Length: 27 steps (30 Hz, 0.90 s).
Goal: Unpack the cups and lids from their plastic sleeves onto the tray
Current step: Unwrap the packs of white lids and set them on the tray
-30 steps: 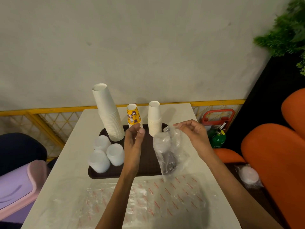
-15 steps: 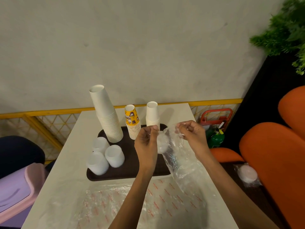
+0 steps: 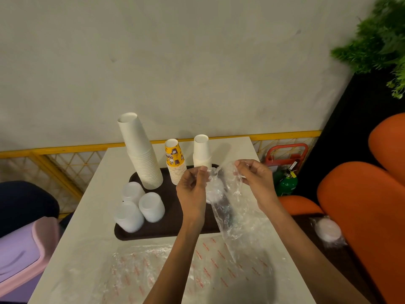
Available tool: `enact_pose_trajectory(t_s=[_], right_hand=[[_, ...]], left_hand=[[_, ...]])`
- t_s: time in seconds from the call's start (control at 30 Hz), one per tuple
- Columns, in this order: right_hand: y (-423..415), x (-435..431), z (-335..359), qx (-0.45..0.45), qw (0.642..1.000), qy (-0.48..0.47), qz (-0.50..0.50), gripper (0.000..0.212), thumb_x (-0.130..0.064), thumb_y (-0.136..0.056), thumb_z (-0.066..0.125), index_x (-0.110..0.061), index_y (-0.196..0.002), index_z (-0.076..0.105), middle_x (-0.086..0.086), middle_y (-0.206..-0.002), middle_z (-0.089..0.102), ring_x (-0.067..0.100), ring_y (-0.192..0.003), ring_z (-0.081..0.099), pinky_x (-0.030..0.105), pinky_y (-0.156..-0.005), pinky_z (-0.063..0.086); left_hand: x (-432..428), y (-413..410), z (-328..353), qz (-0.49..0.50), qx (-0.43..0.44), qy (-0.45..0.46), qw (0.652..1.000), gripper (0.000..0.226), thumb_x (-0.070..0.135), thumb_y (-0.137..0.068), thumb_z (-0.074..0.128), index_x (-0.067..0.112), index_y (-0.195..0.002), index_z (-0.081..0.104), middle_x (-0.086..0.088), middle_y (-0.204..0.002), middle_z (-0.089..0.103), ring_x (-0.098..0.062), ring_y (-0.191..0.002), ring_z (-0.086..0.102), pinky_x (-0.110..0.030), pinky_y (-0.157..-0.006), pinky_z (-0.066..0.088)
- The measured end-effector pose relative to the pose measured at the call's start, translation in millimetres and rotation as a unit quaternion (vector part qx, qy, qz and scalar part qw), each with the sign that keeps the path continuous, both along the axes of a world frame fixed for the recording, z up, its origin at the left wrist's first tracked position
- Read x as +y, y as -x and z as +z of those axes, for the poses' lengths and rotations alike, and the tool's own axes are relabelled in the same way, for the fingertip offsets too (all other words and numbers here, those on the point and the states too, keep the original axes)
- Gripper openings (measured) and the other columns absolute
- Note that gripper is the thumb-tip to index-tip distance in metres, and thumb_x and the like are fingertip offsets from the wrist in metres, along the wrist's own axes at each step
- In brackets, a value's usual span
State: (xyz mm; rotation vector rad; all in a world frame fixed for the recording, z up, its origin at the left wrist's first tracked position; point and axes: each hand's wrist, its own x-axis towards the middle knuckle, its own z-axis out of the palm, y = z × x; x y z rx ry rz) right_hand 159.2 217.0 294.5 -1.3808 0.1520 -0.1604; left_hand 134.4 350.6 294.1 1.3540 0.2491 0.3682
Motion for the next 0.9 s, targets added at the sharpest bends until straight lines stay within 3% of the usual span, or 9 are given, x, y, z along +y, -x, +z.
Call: enact_pose_trajectory(t_s=[0.1, 0.2, 0.4, 0.5, 0.53, 0.6, 0.73, 0.8, 0.9], right_hand=[[1.5, 1.0, 0.8, -0.006, 1.000, 0.002, 0.016, 0.014, -0.007, -0.088, 0.063, -0.018, -0.081, 0.067, -0.011, -0.067, 0.067, 0.002, -0.067, 0.061, 0.014, -0.064, 0.049], [0.5, -4.2, 2.9, -0.007, 1.000, 0.010, 0.028, 0.013, -0.009, -0.088, 0.062, -0.020, -0.083, 0.067, -0.010, -0.068, 0.069, 0.007, -0.073, 0.062, 0.016, -0.070, 0.050], [-5.3, -13.8, 11.3, -0.033, 0.998, 0.017, 0.059, 0.013, -0.006, -0.088, 0.060, -0.015, -0.089, 0.068, -0.010, -0.069, 0.071, 0.003, -0.070, 0.065, 0.016, -0.077, 0.052], [-6.6, -12.9, 10.5, -0.042, 0.997, 0.025, 0.051, 0.020, -0.002, -0.087, 0.061, -0.009, -0.105, 0.066, -0.011, -0.067, 0.069, 0.004, -0.069, 0.065, 0.017, -0.074, 0.052], [-6.3, -12.9, 11.0, -0.043, 0.997, 0.028, 0.052, 0.025, -0.002, -0.086, 0.063, -0.010, -0.109, 0.064, -0.011, -0.065, 0.068, 0.005, -0.069, 0.065, 0.019, -0.076, 0.053], [-6.0, -12.7, 13.0, -0.046, 0.996, 0.033, 0.063, 0.032, -0.003, -0.083, 0.066, -0.018, -0.111, 0.060, -0.008, -0.064, 0.068, 0.009, -0.069, 0.067, 0.026, -0.083, 0.053], [-9.0, -8.5, 19.2, -0.051, 0.994, 0.046, 0.089, 0.047, -0.005, -0.079, 0.071, -0.023, -0.119, 0.053, -0.001, -0.070, 0.071, 0.015, -0.076, 0.069, 0.033, -0.088, 0.052], [-10.7, -7.8, 22.8, -0.063, 0.992, 0.049, 0.098, 0.052, -0.003, -0.080, 0.070, -0.023, -0.122, 0.049, -0.002, -0.069, 0.071, 0.010, -0.074, 0.068, 0.027, -0.080, 0.054], [-12.1, -14.0, 29.4, -0.073, 0.991, 0.055, 0.094, 0.051, -0.005, -0.080, 0.070, -0.026, -0.120, 0.047, -0.002, -0.070, 0.072, 0.007, -0.073, 0.068, 0.021, -0.070, 0.054]], left_hand=[[-3.1, -3.6, 1.2, 0.012, -0.010, -0.001, 1.000, 0.014, 0.013, -0.093, 0.057, 0.015, -0.079, 0.061, 0.001, -0.080, 0.065, -0.011, -0.078, 0.061, -0.020, -0.077, 0.050], [1.9, -9.9, -2.5, 0.049, -0.028, -0.001, 0.998, 0.021, 0.015, -0.095, 0.054, 0.015, -0.074, 0.058, 0.003, -0.068, 0.060, -0.001, -0.061, 0.057, -0.013, -0.063, 0.048], [15.4, -19.9, -15.0, 0.080, 0.004, -0.029, 0.996, 0.026, 0.015, -0.096, 0.054, 0.018, -0.070, 0.058, 0.007, -0.059, 0.059, 0.000, -0.051, 0.053, -0.019, -0.057, 0.046], [19.0, -19.6, -22.7, 0.076, 0.036, -0.078, 0.993, 0.011, 0.016, -0.095, 0.055, 0.018, -0.085, 0.059, -0.006, -0.087, 0.066, -0.009, -0.077, 0.063, -0.035, -0.075, 0.053], [20.0, -18.6, -22.4, 0.081, 0.021, -0.102, 0.991, 0.002, 0.016, -0.094, 0.056, 0.018, -0.094, 0.058, -0.008, -0.099, 0.065, -0.015, -0.090, 0.062, -0.033, -0.081, 0.053], [19.3, -16.0, -15.3, 0.089, -0.050, -0.163, 0.981, 0.020, 0.023, -0.088, 0.059, 0.022, -0.107, 0.055, -0.004, -0.114, 0.059, -0.016, -0.106, 0.056, -0.019, -0.086, 0.046], [8.1, -16.9, 8.3, -0.065, -0.126, -0.291, 0.946, 0.035, 0.036, -0.084, 0.060, 0.018, -0.114, 0.059, 0.010, -0.115, 0.055, 0.000, -0.106, 0.052, -0.008, -0.087, 0.041], [4.0, -22.3, 11.5, -0.155, -0.103, -0.306, 0.934, 0.028, 0.035, -0.088, 0.062, 0.018, -0.109, 0.063, 0.012, -0.105, 0.062, 0.003, -0.099, 0.057, -0.011, -0.084, 0.043], [1.0, -27.4, 9.1, -0.170, -0.088, -0.294, 0.936, 0.009, 0.022, -0.092, 0.061, 0.014, -0.091, 0.064, 0.007, -0.082, 0.067, -0.004, -0.075, 0.062, -0.017, -0.074, 0.047]])
